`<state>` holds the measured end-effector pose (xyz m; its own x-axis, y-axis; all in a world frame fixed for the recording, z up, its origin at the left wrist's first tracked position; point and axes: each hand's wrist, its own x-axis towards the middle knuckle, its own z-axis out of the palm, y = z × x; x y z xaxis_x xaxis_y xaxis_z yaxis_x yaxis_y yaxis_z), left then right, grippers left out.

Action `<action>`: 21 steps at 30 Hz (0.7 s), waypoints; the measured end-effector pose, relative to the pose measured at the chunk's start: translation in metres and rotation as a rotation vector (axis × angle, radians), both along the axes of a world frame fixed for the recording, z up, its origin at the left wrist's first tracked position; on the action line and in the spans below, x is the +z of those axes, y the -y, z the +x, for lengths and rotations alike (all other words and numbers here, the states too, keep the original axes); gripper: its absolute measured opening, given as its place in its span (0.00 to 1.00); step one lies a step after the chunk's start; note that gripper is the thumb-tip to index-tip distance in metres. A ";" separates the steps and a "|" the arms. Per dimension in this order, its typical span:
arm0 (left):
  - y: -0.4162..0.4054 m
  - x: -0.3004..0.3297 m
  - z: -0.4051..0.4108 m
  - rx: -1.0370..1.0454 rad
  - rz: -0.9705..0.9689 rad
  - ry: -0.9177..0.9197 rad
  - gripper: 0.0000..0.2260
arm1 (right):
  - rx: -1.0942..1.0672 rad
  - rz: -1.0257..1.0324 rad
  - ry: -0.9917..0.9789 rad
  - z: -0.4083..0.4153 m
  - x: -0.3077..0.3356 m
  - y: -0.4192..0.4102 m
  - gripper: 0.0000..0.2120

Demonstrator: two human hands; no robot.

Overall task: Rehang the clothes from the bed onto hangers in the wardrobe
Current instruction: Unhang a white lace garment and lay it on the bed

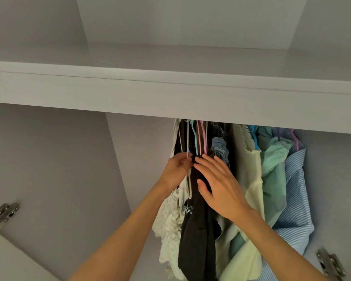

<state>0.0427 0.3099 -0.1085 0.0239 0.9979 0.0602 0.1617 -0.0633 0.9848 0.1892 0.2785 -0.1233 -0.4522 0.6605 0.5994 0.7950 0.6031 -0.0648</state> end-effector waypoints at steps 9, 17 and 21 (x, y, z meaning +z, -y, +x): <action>0.000 0.002 -0.027 0.439 0.292 -0.149 0.09 | 0.000 0.019 -0.018 -0.003 -0.003 -0.001 0.19; 0.024 0.010 -0.043 0.476 0.348 -0.175 0.09 | -0.005 0.023 -0.006 -0.005 -0.004 -0.003 0.19; 0.053 0.003 -0.062 0.457 0.326 -0.236 0.09 | -0.019 -0.005 0.023 -0.011 -0.002 -0.002 0.20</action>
<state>-0.0197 0.2572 -0.1052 -0.3527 0.8415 0.4092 0.4548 -0.2280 0.8609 0.1781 0.2805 -0.1254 -0.4528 0.6720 0.5860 0.8078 0.5874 -0.0495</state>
